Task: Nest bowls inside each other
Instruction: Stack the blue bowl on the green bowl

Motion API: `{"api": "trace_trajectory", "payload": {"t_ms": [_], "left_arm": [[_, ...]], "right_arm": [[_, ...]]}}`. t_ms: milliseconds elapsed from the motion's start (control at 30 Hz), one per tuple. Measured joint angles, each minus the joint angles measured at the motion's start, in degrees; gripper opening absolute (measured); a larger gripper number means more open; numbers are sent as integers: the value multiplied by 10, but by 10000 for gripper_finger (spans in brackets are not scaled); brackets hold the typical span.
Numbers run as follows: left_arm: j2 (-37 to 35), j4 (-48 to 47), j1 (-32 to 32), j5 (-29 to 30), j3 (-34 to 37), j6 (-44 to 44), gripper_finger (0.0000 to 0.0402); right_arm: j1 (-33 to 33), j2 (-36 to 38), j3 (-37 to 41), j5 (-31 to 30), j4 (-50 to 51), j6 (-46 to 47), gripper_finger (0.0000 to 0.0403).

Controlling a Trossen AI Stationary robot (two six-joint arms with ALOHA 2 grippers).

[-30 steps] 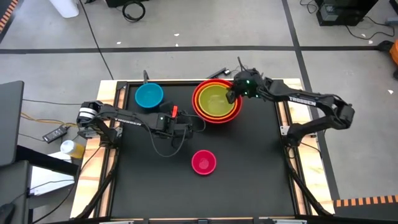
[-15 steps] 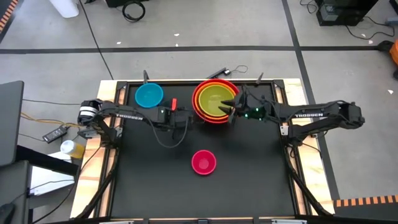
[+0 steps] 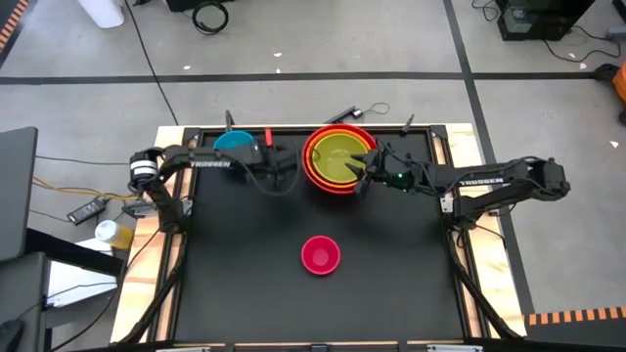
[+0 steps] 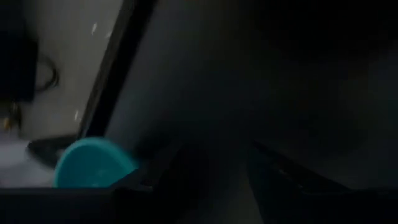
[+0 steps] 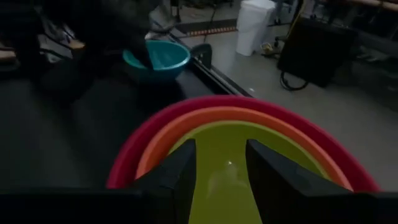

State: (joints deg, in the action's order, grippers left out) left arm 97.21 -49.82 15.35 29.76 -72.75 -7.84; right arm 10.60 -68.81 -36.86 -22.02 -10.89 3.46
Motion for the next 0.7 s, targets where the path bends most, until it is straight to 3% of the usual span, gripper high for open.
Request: {"api": "trace_trajectory", "payload": {"t_ms": [200,300,500,700], "left_arm": [[-1,-52,80,0,8,-62,173],[-4,-31,109,-20,48,-64,185],[-7,64,143,-123,143,-50,228],[-7,80,154,-132,169,-49,254]], "right_arm": [[28,-11,0,1,-3,-16,147],[39,-14,0,18,-2,-7,147],[42,-14,0,37,3,-14,147],[42,-14,0,37,3,-25,147]]}}
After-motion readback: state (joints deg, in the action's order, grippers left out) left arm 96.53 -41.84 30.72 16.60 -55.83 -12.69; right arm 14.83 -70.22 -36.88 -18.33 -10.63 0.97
